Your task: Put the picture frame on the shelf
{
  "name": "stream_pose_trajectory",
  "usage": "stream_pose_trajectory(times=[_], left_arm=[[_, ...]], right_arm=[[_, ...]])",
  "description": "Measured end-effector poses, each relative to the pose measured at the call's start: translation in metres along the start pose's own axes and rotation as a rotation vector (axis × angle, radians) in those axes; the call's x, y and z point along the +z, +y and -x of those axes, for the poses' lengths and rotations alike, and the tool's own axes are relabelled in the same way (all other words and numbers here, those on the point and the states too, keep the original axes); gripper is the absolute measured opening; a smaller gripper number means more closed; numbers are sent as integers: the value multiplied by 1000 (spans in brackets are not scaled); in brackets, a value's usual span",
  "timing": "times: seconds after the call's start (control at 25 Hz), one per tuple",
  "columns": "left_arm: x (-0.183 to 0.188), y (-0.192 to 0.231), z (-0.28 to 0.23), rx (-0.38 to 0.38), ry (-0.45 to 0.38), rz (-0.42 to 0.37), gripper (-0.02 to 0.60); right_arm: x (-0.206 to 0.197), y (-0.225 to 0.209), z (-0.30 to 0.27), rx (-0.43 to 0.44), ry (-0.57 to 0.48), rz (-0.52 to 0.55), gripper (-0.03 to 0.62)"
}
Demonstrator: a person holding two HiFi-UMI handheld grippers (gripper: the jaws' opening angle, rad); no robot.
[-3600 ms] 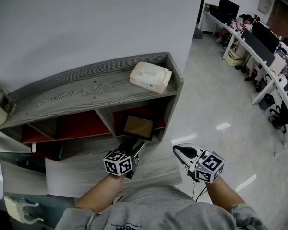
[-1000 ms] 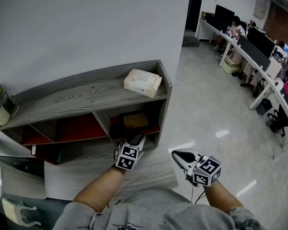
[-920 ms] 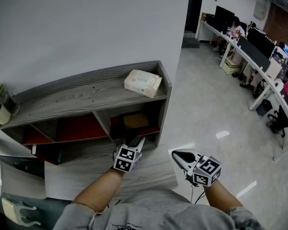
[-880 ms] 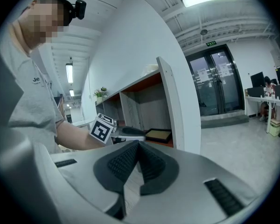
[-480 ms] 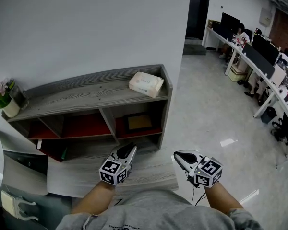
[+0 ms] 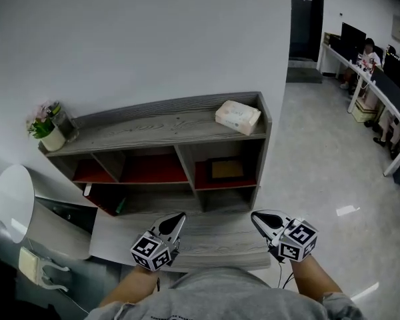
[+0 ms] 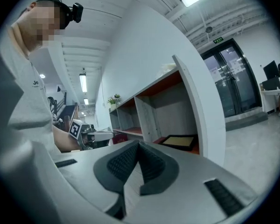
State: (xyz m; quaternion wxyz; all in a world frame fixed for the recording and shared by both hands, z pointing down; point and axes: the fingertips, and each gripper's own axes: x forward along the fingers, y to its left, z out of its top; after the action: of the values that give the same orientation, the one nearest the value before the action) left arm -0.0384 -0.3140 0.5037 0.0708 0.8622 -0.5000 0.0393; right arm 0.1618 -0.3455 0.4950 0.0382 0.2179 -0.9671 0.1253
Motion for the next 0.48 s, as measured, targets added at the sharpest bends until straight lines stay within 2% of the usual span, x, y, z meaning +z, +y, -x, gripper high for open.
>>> stream_pose_trajectory(times=[0.24, 0.48], left_arm=[[11, 38, 48, 35, -52, 35, 12], [17, 101, 102, 23, -98, 44, 12]], right_arm=[[3, 31, -45, 49, 10, 11, 9], [10, 65, -113, 35, 4, 18, 9]])
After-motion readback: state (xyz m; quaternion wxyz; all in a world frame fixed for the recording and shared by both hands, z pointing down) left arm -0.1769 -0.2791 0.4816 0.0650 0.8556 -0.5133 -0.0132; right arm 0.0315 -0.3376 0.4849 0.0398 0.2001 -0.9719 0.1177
